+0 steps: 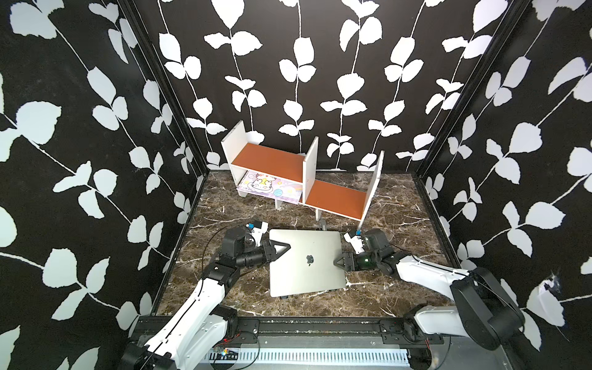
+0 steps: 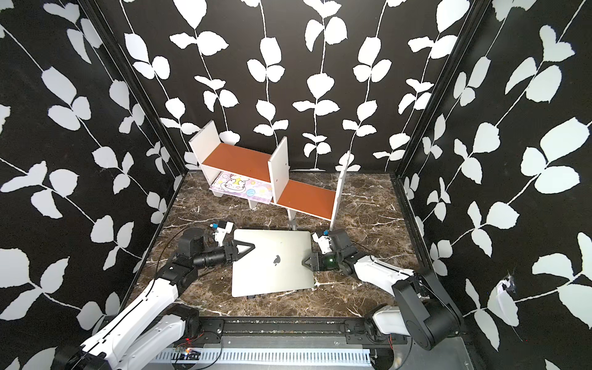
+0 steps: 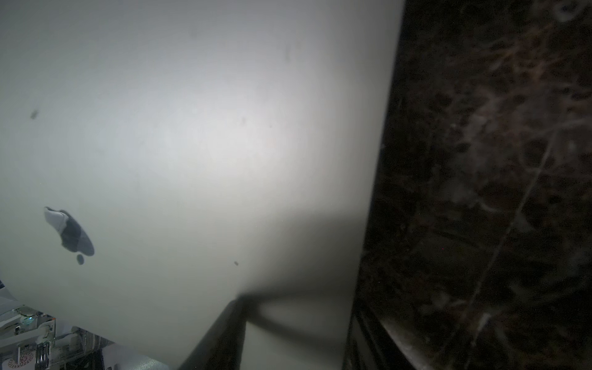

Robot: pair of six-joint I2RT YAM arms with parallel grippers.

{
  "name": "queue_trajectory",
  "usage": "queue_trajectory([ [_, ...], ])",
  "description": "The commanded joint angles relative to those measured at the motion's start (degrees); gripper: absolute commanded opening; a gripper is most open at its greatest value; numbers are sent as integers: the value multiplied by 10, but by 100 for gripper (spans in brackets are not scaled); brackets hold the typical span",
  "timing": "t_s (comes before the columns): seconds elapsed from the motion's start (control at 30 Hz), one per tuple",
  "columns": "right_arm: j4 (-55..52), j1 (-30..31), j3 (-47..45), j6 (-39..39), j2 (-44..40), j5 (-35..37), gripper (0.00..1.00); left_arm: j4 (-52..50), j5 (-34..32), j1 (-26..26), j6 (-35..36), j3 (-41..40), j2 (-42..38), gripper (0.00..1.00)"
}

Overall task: Close the laptop lid and set it aside
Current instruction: Pick up the laptop from the computer stand.

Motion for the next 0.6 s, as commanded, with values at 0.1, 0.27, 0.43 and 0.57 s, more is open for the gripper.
queue_trajectory([
  [0.1, 54, 10, 21, -5, -20, -32, 52, -1, 28, -5, 21, 33, -19, 25],
  [0.27, 27, 6, 25, -9, -65, -13, 52, 0, 30, -5, 11, 52, -24, 8],
  [0.43, -17, -3, 39, -22, -127, 7, 52, -7, 34, -4, -3, 76, -26, 0],
  [0.57, -93, -10, 70, -52, -185, 36, 52, -17, 33, -4, -6, 100, -38, 0],
])
